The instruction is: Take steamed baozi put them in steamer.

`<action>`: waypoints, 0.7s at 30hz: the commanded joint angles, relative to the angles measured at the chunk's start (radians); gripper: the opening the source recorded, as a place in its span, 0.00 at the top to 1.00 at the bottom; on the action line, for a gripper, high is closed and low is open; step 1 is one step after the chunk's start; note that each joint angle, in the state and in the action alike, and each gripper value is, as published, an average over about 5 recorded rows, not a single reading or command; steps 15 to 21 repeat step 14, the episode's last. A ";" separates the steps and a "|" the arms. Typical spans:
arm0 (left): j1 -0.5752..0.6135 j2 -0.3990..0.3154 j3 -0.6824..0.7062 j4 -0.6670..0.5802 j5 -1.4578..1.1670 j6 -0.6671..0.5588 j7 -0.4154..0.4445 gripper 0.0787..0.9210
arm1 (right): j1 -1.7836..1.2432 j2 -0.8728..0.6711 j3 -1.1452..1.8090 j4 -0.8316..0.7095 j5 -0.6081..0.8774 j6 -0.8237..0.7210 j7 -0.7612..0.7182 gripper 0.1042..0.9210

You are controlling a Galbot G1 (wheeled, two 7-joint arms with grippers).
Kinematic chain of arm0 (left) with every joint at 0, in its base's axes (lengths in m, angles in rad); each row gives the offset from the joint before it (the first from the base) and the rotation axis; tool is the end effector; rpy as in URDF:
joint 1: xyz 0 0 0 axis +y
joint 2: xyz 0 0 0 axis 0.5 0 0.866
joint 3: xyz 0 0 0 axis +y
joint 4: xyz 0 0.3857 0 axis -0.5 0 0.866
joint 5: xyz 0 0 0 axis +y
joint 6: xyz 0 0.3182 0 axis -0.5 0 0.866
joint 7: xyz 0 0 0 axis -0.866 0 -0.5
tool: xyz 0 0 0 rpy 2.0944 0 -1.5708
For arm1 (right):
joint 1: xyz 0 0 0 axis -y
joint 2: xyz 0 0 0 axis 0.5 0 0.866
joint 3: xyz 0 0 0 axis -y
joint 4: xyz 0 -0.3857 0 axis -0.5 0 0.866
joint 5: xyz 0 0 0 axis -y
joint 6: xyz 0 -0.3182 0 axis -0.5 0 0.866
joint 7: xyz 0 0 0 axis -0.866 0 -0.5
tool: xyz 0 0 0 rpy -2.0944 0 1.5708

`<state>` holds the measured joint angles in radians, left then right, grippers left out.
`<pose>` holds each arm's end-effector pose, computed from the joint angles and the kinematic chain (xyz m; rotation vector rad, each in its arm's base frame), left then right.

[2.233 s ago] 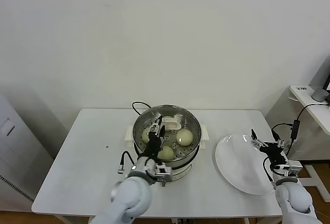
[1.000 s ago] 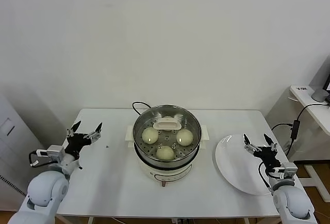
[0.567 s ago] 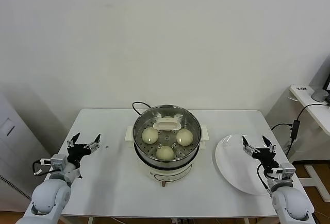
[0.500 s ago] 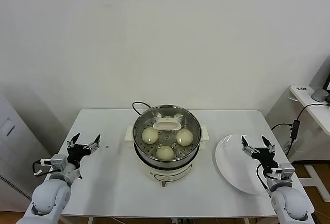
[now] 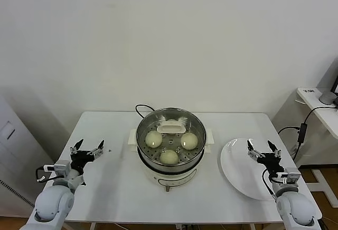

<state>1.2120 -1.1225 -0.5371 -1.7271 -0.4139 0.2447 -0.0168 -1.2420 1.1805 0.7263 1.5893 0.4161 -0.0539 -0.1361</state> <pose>0.2606 0.1495 -0.3486 -0.0507 -2.8792 -0.0576 0.2425 -0.2037 -0.3810 -0.0670 -2.9905 -0.0321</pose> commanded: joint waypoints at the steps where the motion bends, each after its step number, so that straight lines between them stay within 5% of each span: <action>1: -0.001 -0.002 -0.001 0.007 -0.005 0.003 -0.002 0.12 | -0.002 0.005 0.002 0.001 -0.020 -0.006 0.004 0.12; 21: 0.006 -0.010 -0.005 -0.009 -0.008 0.016 -0.003 0.12 | -0.006 0.005 0.003 0.009 -0.038 -0.008 0.004 0.12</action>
